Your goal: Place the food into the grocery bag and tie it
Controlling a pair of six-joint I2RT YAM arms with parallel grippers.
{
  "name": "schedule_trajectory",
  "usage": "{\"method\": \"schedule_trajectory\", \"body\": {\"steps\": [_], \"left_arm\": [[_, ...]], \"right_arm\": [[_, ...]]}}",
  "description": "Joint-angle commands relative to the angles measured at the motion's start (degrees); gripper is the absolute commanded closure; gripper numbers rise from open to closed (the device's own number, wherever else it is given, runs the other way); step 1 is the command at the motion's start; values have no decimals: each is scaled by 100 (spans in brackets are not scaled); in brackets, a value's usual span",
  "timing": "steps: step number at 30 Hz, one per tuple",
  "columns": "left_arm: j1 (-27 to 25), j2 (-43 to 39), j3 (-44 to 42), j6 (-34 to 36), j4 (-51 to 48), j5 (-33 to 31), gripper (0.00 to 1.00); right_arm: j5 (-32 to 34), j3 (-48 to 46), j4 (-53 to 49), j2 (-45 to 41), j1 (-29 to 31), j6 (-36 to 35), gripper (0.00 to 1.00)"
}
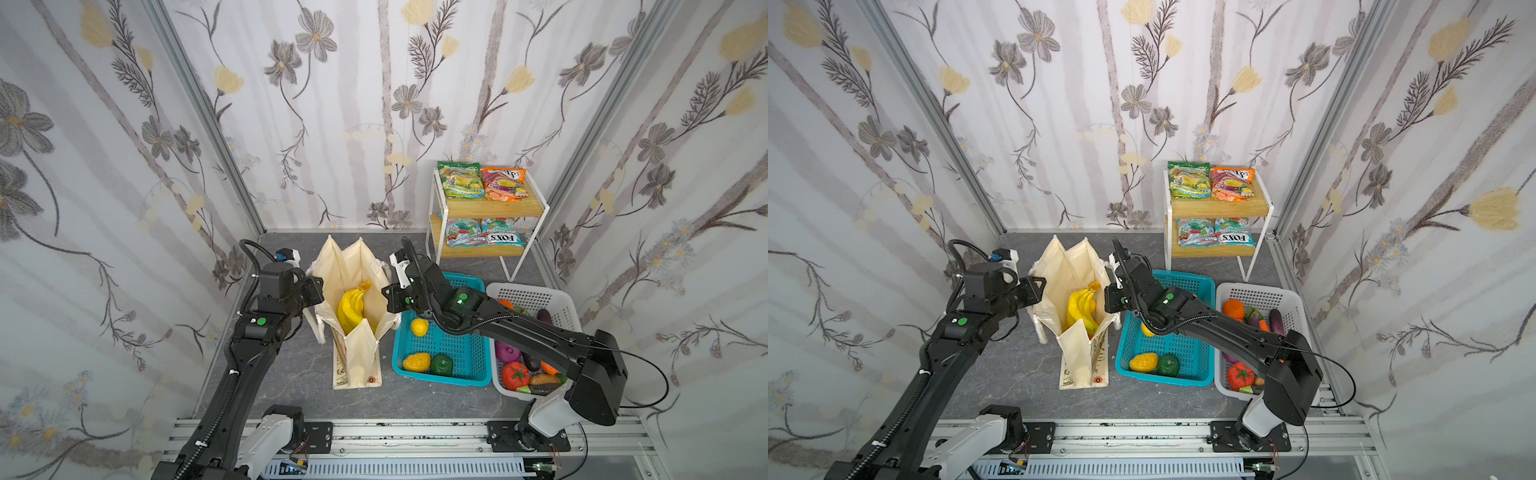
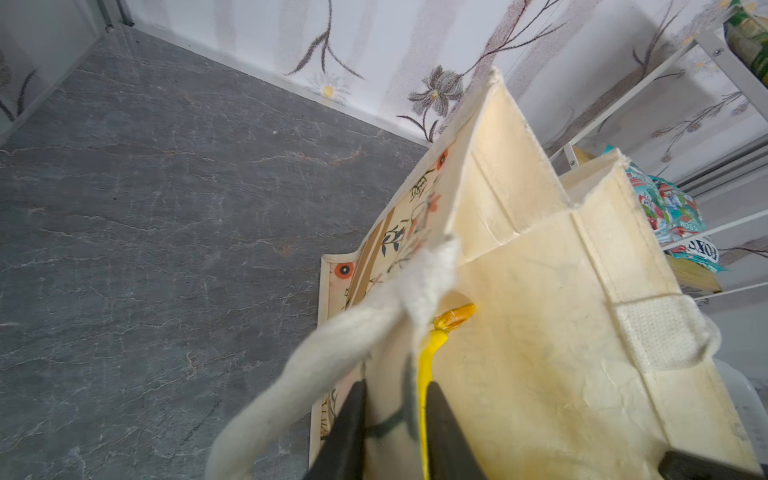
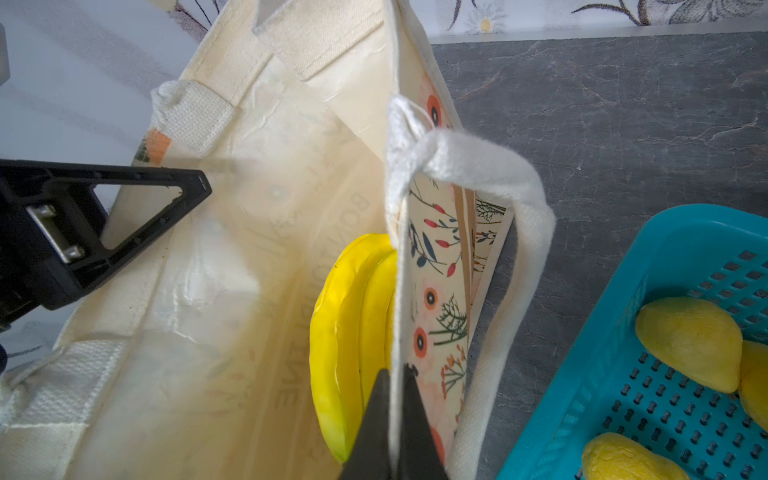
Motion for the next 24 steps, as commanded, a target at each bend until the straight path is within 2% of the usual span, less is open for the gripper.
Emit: {"method": "schedule_trajectory", "body": {"steps": [1, 6, 7, 10, 11, 13, 17, 18, 20, 22, 24], "left_arm": [[-27, -12, 40, -71, 68, 119, 100], [-27, 133, 258, -80, 78, 60, 100], [-35, 198, 319, -78, 76, 61, 100], [-36, 327, 406, -25, 85, 15, 100], [-36, 359, 399, -3, 94, -27, 100], [-36, 389, 351, 66, 119, -114, 100], [-36, 353, 210, 126, 171, -219, 100], [-36, 324, 165, 135, 195, -241, 100], [-36, 264, 97, 163, 241, -287, 100], [-36, 195, 33, 216, 290, -332, 100], [-36, 135, -38, 244, 358, -364, 100]], "right_arm": [[29, -27, 227, -67, 11, 48, 100], [-47, -29, 226, -187, -166, 52, 100], [-45, -23, 224, -218, -206, 49, 96], [-21, 5, 221, -275, -250, -75, 79], [-22, 26, 215, -299, -244, -129, 65], [7, 54, 188, -364, -260, -203, 49], [202, 93, 195, -610, -339, -283, 30], [250, 121, 201, -671, -368, -330, 13], [324, 137, 274, -1061, -447, -473, 0], [363, 107, 414, -1417, -551, -556, 0], [293, 45, 579, -1806, -958, -567, 0]]}}
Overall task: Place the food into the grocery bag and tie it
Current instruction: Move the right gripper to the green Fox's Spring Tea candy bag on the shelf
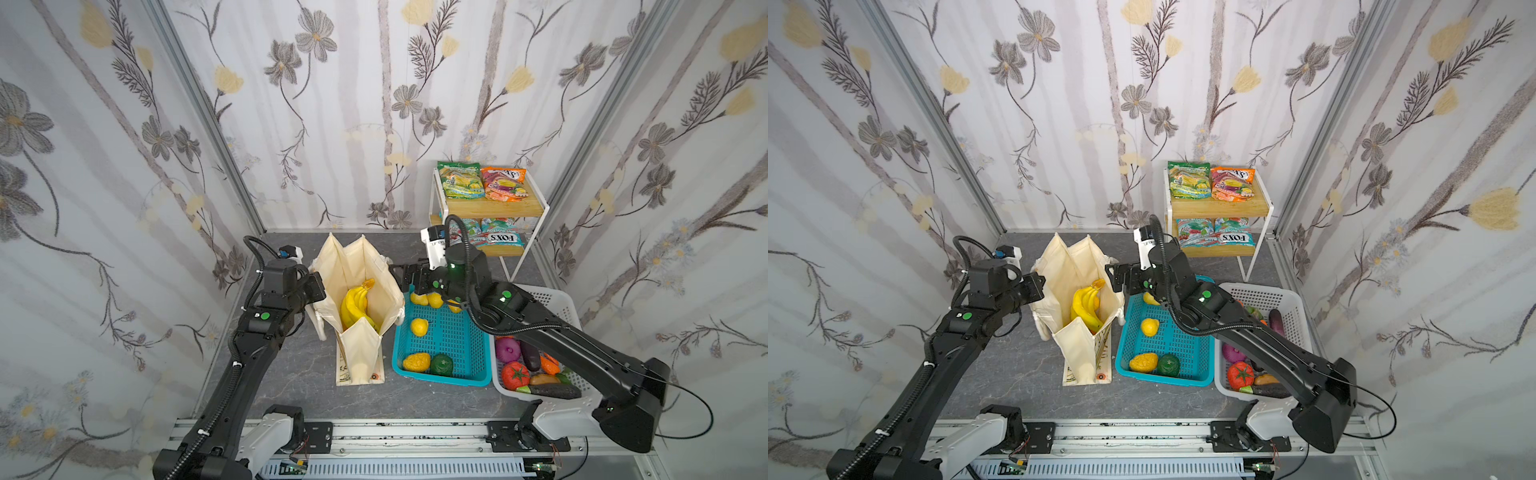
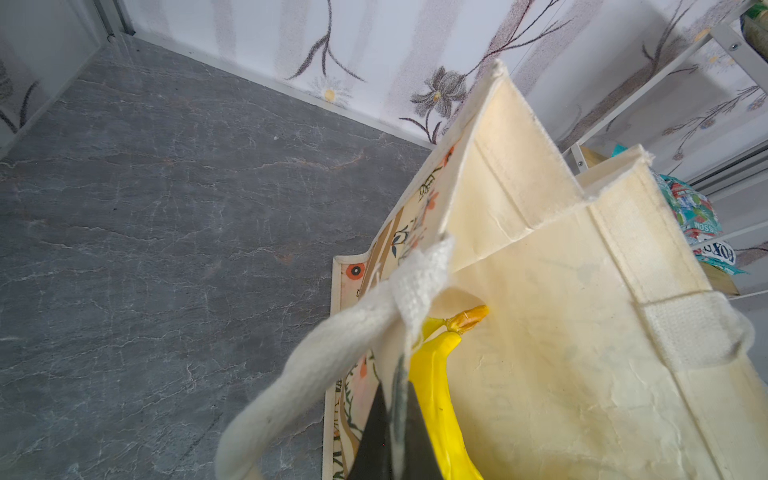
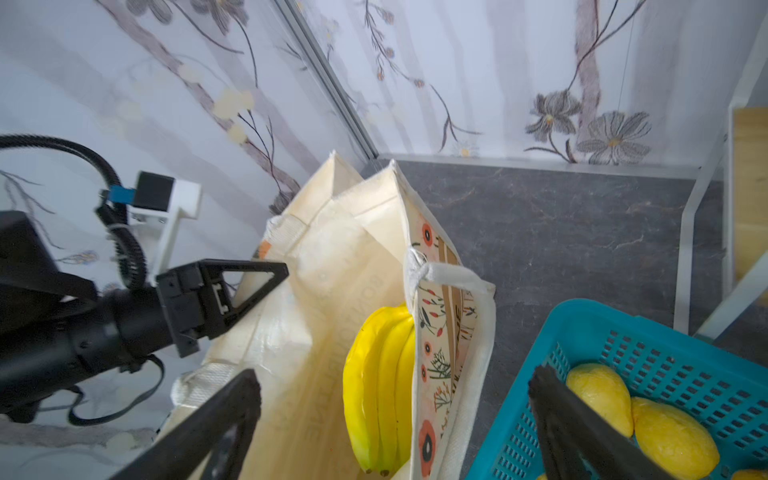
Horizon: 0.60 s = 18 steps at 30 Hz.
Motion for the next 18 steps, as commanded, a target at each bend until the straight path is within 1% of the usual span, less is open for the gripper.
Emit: {"method": "schedule_trajectory", "body": {"steps": [1, 6, 9, 11, 13, 16, 18], "left_arm": [[5, -95, -114, 124, 238, -144, 100], [6, -325, -474, 210, 598, -118, 100], [10, -446, -626, 261, 740, -91, 100], [14, -513, -731, 267, 814, -95, 100], [14, -559, -842, 228, 882, -67, 100], [14, -581, -930, 189, 923, 66, 100], [14, -619, -950, 203, 932, 60, 100]], "right_arm": [[26, -20, 520, -479, -483, -131, 0], [-926, 158, 486, -894, -1867, 161, 0], [-1398, 295, 424, -904, -2661, 310, 0], [-1687, 410, 413, -815, -3044, 375, 0], [-1813, 548, 390, -692, -3299, 429, 0], [-1819, 853, 378, -379, -3469, 423, 0], [-1881, 1206, 348, -34, -3544, 430, 6]]}}
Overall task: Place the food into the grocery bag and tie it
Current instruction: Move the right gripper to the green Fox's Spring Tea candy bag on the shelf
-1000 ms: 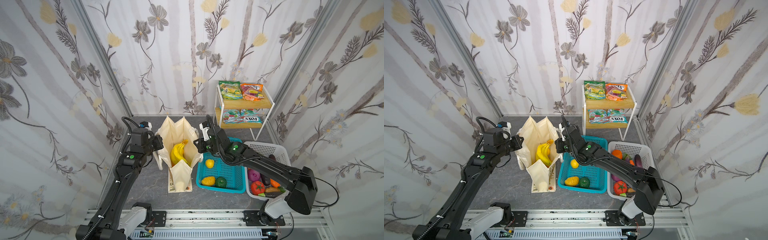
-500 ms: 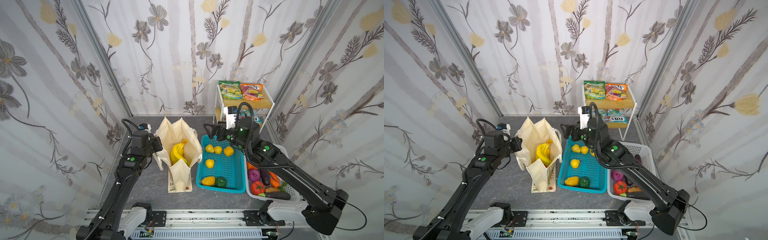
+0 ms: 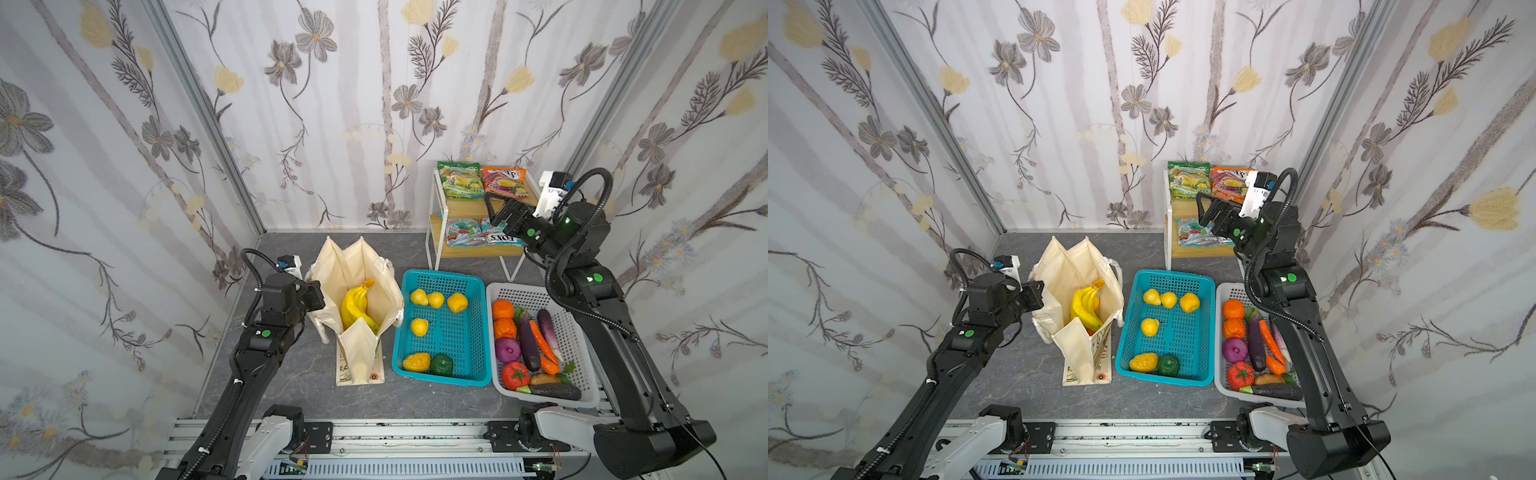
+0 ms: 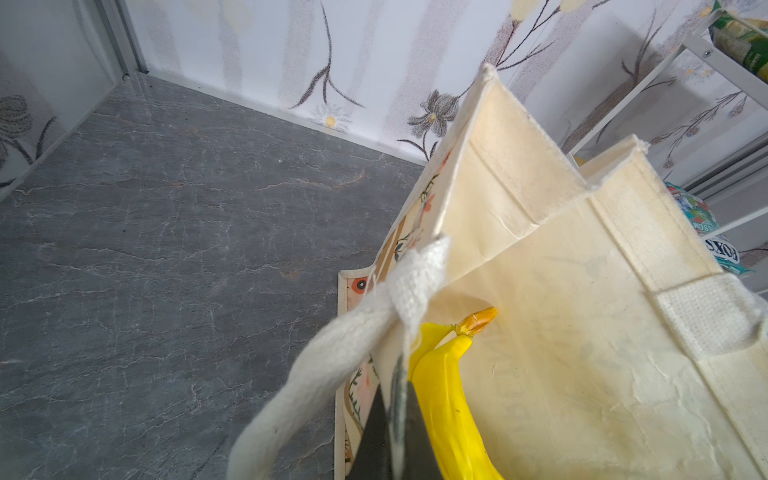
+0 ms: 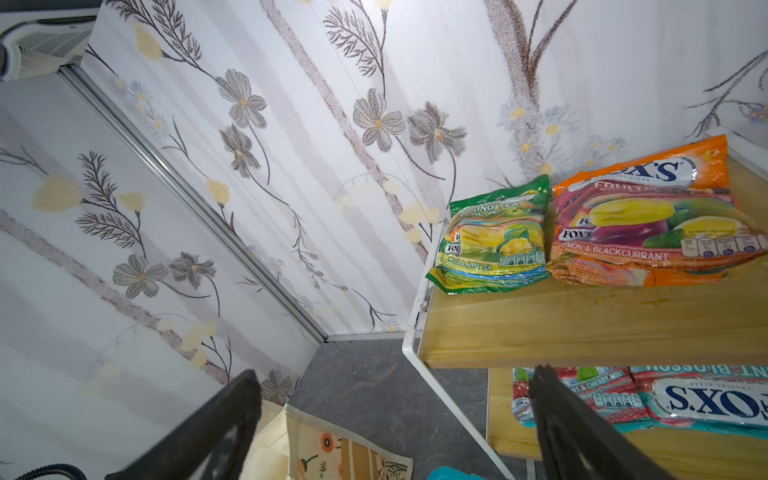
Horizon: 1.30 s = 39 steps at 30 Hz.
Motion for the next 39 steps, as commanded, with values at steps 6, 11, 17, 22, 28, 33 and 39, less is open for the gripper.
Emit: {"method": "schedule_trajectory", "body": {"steps": [6, 11, 17, 22, 28, 33, 39], "left_arm": [[1, -146, -142, 44, 71, 107, 100], [1, -200, -177, 73, 76, 22, 100], [1, -223, -213, 81, 74, 30, 100], [1, -221, -224, 90, 75, -12, 100], [1, -206, -226, 90, 71, -3, 100], [1, -217, -232, 90, 71, -12, 100], [1, -213, -241, 99, 71, -11, 100]], "right_arm": [[-11, 1300, 18, 1327, -138, 179, 40], [398, 2504, -279, 2190, -146, 24, 49], [455, 4428, -1111, 3532, -199, -172, 51], [466, 5092, -1559, 4146, -208, -391, 54], [554, 5084, -1694, 4414, -217, -439, 54], [1041, 5052, -1879, 4512, -217, -565, 54], [965, 4714, -1869, 4485, -215, -615, 52]]}}
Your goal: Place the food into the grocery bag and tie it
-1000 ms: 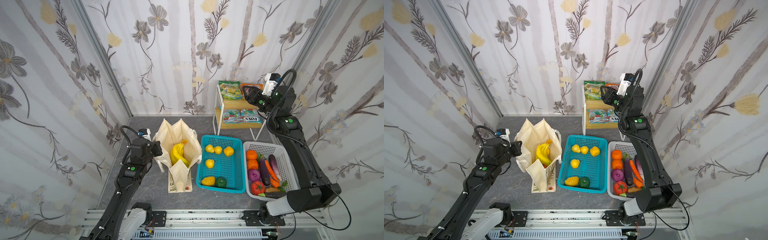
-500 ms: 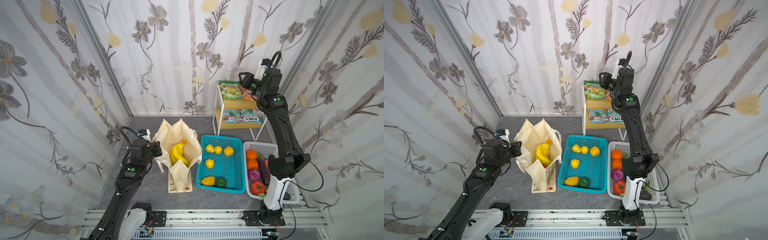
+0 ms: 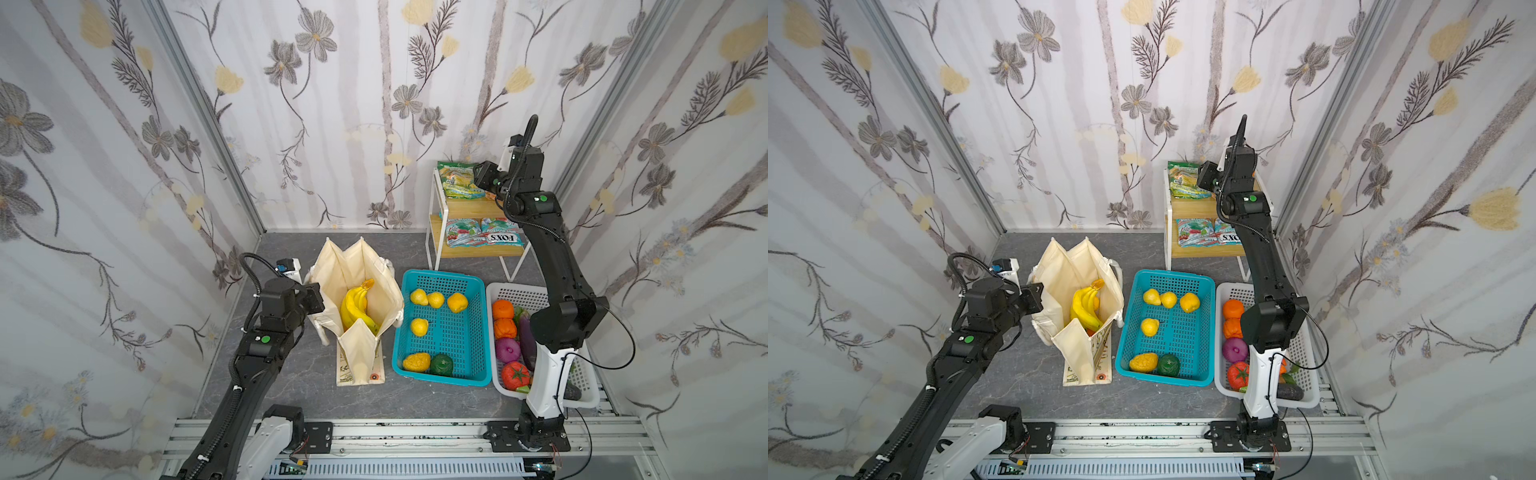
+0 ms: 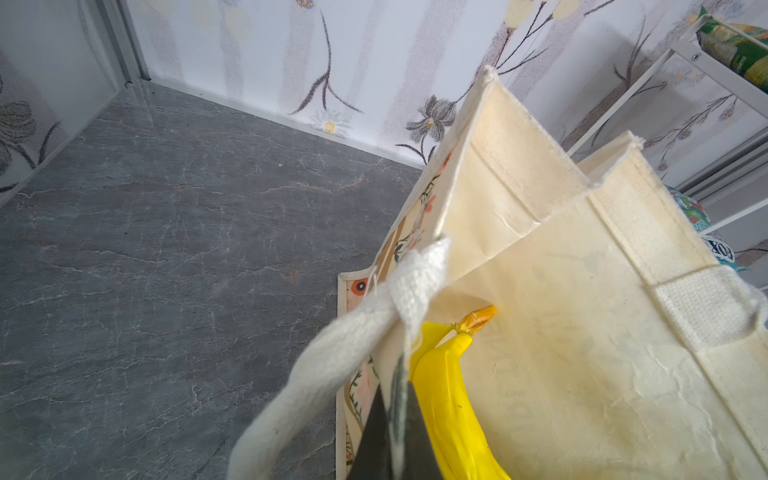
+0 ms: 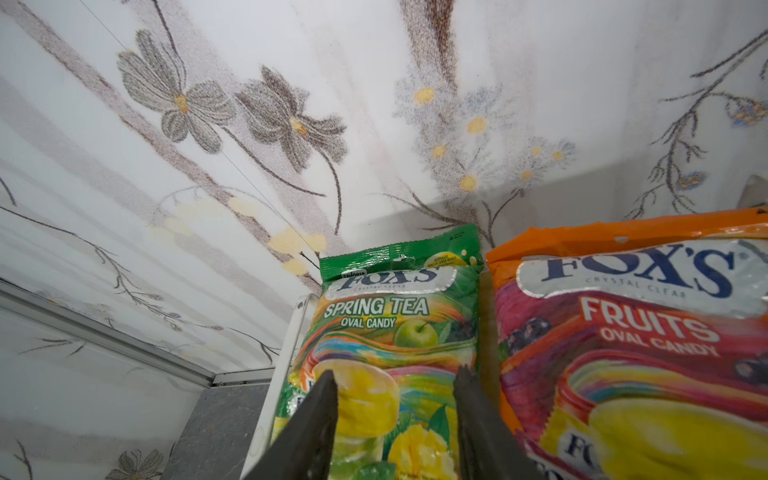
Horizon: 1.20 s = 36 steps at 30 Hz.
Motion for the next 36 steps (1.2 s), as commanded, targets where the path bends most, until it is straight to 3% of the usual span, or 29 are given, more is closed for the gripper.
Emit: {"method": "schedule_trajectory", "body": {"steps": [1, 13, 25, 36], "left_arm": [[1, -1, -20, 80, -54, 34, 100], [1, -10, -29, 88, -49, 34, 100], [1, 1, -29, 97, -54, 44, 100], [1, 0, -34, 97, -54, 34, 100]], "right_arm": [[56, -211, -3, -22, 0, -71, 52], [-105, -849, 118, -412, -9, 61, 45], [-325, -1846, 471, -986, 19, 435, 48], [-546, -1879, 666, -877, 8, 620, 42]]}}
